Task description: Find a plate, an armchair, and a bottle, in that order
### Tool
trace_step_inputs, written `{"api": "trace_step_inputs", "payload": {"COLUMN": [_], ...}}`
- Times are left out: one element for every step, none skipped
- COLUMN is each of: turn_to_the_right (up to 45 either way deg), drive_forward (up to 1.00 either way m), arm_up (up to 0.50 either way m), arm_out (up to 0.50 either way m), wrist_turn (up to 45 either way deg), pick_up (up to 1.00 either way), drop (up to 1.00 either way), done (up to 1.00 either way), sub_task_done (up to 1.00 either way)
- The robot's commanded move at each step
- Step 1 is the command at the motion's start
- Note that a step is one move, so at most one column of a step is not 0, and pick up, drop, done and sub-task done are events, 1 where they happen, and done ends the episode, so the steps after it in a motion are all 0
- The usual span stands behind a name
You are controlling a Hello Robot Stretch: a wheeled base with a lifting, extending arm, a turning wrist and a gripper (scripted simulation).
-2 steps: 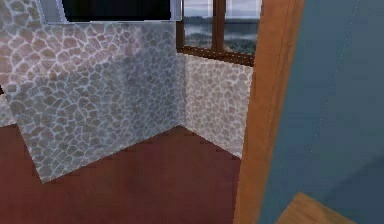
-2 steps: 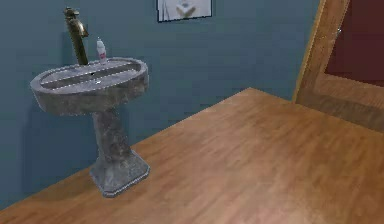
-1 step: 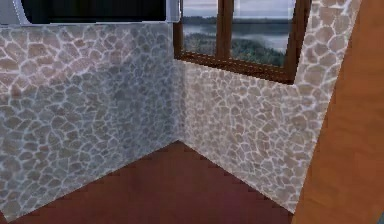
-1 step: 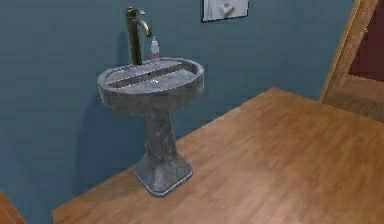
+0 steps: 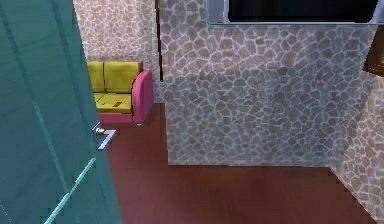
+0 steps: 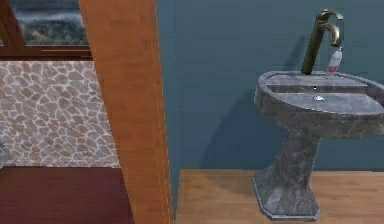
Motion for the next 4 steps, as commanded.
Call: {"api": "trace_step_inputs", "payload": {"turn_to_the_right": [-3.0,0.0,0.0,-30.0], "drive_forward": [0.0,0.65,0.4,0.0], "arm_up": [0.0,0.0,0.0,0.0], "arm_out": [0.0,0.0,0.0,0.0], "wrist_turn": [0.0,0.0,0.0,0.0], "pick_up": [0.0,0.0,0.0,0.0], "drop": [0.0,0.0,0.0,0.0], "done": [0.0,0.0,0.0,0.0], "sub_task_done": [0.0,0.0,0.0,0.0]}}
